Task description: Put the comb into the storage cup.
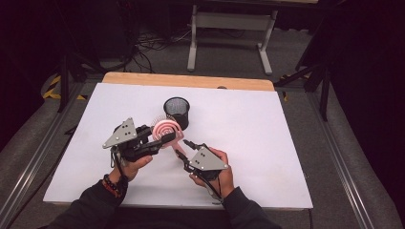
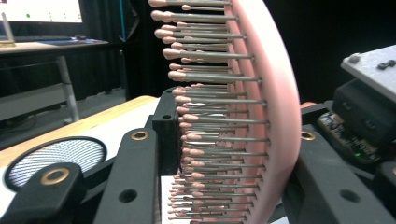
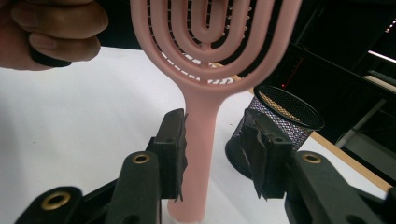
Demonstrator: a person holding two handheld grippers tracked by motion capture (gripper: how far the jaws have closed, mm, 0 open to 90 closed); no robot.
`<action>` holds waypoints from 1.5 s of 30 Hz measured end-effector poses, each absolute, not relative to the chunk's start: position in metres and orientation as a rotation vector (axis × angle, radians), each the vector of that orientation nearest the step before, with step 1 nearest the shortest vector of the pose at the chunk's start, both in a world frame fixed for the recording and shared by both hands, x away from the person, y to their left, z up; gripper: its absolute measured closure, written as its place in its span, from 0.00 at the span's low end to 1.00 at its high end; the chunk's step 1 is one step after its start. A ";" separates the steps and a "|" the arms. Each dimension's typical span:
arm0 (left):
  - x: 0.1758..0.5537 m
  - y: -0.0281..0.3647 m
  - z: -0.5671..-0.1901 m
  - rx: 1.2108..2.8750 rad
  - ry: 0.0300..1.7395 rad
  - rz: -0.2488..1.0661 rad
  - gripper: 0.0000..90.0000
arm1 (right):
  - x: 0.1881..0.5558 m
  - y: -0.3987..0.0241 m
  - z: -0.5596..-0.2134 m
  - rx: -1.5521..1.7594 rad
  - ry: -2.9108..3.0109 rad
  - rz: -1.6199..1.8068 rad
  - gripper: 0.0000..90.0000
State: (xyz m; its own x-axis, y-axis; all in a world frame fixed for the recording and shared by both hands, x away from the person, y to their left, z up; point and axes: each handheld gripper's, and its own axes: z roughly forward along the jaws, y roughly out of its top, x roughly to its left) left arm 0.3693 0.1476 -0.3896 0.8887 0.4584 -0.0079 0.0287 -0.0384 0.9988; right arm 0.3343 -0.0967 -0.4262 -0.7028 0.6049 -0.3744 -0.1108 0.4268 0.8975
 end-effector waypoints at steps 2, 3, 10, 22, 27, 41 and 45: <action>0.369 0.150 -0.389 1.584 0.393 0.364 0.69 | 0.334 -0.098 -0.425 0.412 1.986 1.330 0.65; 0.369 0.152 -0.388 1.588 0.395 0.372 0.69 | 0.333 -0.099 -0.425 0.412 1.984 1.334 0.64; 0.372 0.163 -0.386 1.584 0.404 0.390 0.69 | 0.336 -0.110 -0.418 0.428 1.948 1.346 0.54; 0.374 0.172 -0.386 1.592 0.423 0.407 0.69 | 0.338 -0.130 -0.414 0.497 1.896 1.347 0.37; 0.375 0.173 -0.386 1.595 0.426 0.415 0.69 | 0.337 -0.138 -0.415 0.517 1.874 1.331 0.32; 0.376 0.181 -0.384 1.593 0.439 0.435 0.69 | 0.333 -0.162 -0.419 0.560 1.850 1.298 0.23; 0.377 0.184 -0.383 1.592 0.449 0.445 0.69 | 0.328 -0.171 -0.422 0.578 1.820 1.278 0.22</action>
State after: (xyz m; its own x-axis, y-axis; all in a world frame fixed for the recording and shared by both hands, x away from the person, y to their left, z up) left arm 0.3769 0.1836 -0.3828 0.8444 0.5354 0.0163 0.0206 -0.0628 0.9978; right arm 0.3277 -0.1714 -0.4223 -0.5592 0.7472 -0.3591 -0.0844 0.3796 0.9213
